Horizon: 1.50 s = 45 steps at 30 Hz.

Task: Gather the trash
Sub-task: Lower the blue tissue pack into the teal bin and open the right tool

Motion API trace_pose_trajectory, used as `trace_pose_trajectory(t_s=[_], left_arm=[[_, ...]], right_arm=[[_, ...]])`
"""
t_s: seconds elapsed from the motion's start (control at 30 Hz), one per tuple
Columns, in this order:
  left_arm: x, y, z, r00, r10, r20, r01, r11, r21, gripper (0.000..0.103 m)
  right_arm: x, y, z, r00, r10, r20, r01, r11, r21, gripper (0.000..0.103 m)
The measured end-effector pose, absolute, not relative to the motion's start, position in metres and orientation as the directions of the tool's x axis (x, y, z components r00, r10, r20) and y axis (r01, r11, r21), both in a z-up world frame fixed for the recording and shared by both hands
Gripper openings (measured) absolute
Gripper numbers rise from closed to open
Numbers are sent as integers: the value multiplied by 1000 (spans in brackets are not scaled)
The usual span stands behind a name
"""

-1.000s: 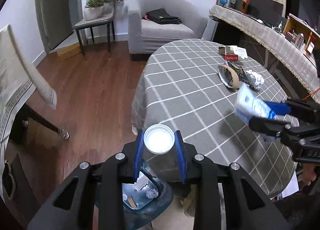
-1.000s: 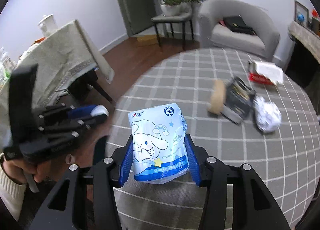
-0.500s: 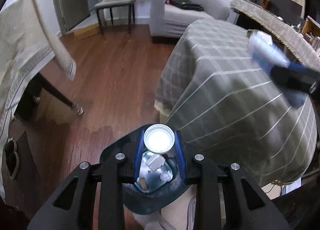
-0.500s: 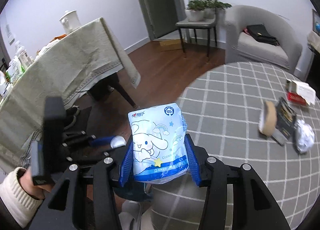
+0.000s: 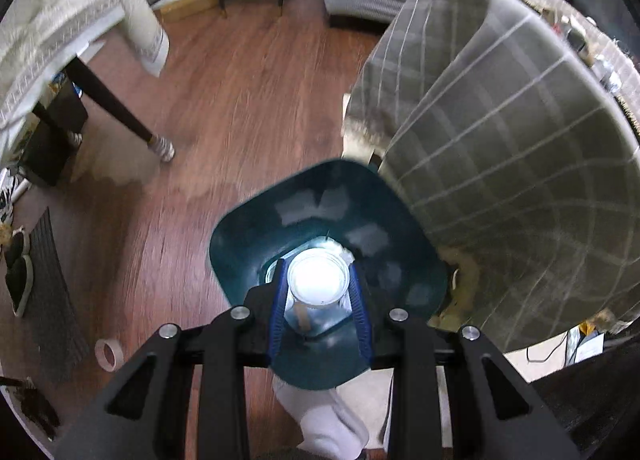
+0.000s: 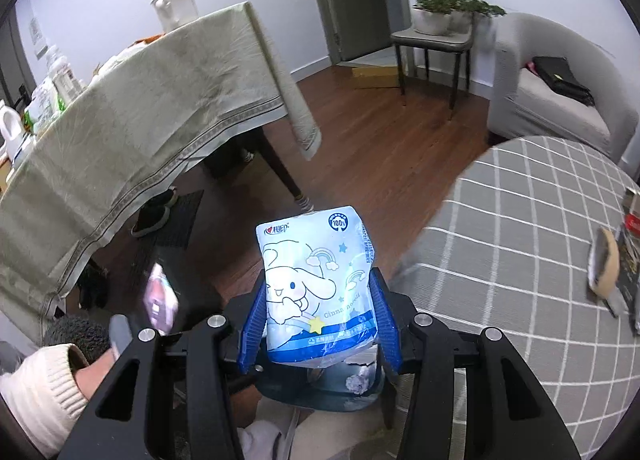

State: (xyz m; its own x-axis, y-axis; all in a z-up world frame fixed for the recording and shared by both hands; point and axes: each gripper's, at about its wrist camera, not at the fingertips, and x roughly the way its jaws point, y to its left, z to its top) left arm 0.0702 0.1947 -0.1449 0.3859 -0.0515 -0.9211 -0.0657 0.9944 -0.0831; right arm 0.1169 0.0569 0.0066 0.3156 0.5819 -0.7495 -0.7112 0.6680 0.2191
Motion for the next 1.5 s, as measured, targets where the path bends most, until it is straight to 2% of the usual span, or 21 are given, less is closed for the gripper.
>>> trace_pose_trajectory(t_s=[0.4,0.47,0.77,0.93,1.27,1.5], left_arm=[[58,202,-203,233,-73,-970,-50,995,-87,35],[59,205,-205,229,-70,-971,-51,995,-84,44],[55,224,-189,289,-63,-955,-98,991,-95,53],[50,238,-173,345,-43,-938,-131,987,-93,53],[48,255,-142,431,-10,-902,-180,979,-96,39],[47,261,-120,484,25,-874,-197,977,-81,34]], right_arm=[[120,86,-17,255,557,-791,-721,654,229,49],[120,88,-21,244,556,-795,-722,651,234,49],[125,100,-44,203,522,-828,-711,660,242,49],[121,110,-59,180,491,-852,-724,652,224,49],[103,124,-102,145,381,-913,-758,636,145,49],[91,127,-131,124,315,-941,-768,631,110,49]])
